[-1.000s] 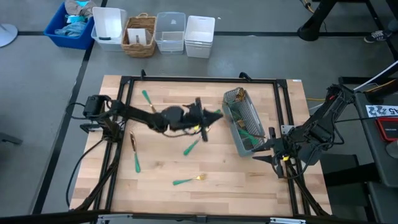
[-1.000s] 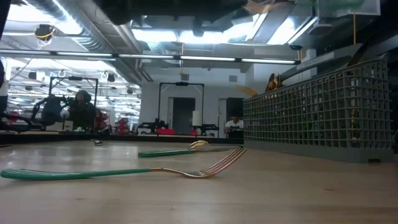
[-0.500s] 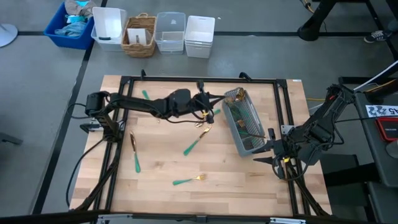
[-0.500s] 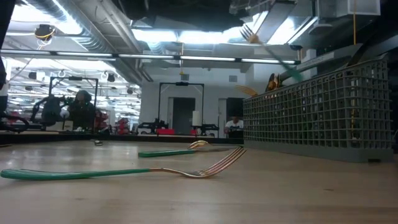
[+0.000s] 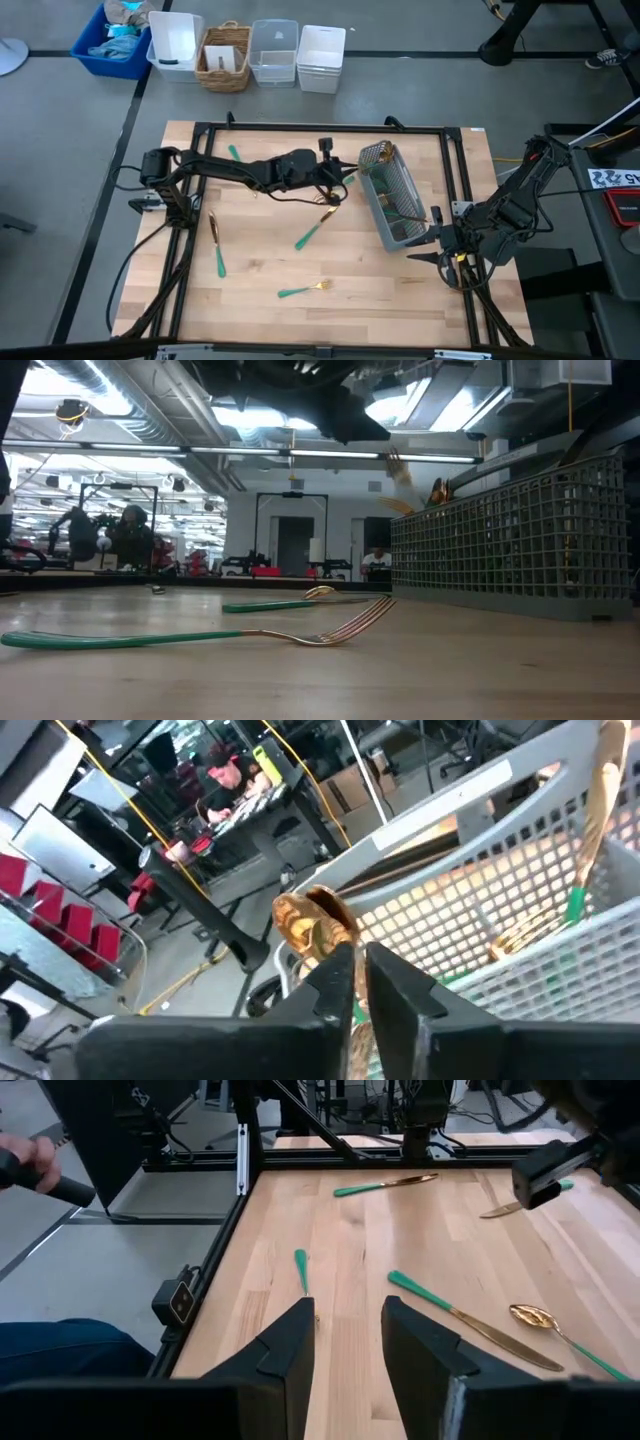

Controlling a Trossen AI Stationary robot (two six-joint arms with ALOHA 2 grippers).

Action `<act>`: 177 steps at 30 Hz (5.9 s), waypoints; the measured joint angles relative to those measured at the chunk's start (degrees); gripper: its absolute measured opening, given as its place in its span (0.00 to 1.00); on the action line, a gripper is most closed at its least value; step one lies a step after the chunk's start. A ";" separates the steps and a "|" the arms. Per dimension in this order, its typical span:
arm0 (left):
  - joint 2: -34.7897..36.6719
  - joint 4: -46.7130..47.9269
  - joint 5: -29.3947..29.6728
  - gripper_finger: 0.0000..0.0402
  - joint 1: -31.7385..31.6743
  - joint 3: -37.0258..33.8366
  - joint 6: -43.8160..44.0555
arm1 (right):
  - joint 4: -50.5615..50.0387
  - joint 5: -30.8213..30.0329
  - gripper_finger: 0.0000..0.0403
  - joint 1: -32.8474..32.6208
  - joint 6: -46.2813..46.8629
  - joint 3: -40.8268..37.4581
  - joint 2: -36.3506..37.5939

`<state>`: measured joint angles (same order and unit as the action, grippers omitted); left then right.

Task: Sort silverware
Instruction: Put the bottom fork in the middle section of the basket

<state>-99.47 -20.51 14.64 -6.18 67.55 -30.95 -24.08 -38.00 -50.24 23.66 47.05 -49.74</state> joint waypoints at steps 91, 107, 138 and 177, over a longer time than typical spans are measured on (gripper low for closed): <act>8.01 20.41 3.99 0.31 46.14 -19.37 79.97 | 37.24 19.69 0.30 18.91 38.40 7.96 -57.59; 8.01 21.20 4.10 0.31 46.30 -19.37 78.75 | 33.17 19.06 0.30 18.91 45.45 9.16 -59.95; 8.01 21.56 4.08 0.31 46.30 -19.34 78.30 | 40.64 15.52 0.07 19.19 44.46 9.23 -65.61; 15.96 23.90 32.10 0.31 60.47 -19.34 81.54 | 2.26 -2.52 0.01 19.23 -18.95 9.11 -7.30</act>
<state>-83.50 3.39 46.74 54.29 48.21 50.59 -21.81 -40.52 -31.00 4.71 56.16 -57.03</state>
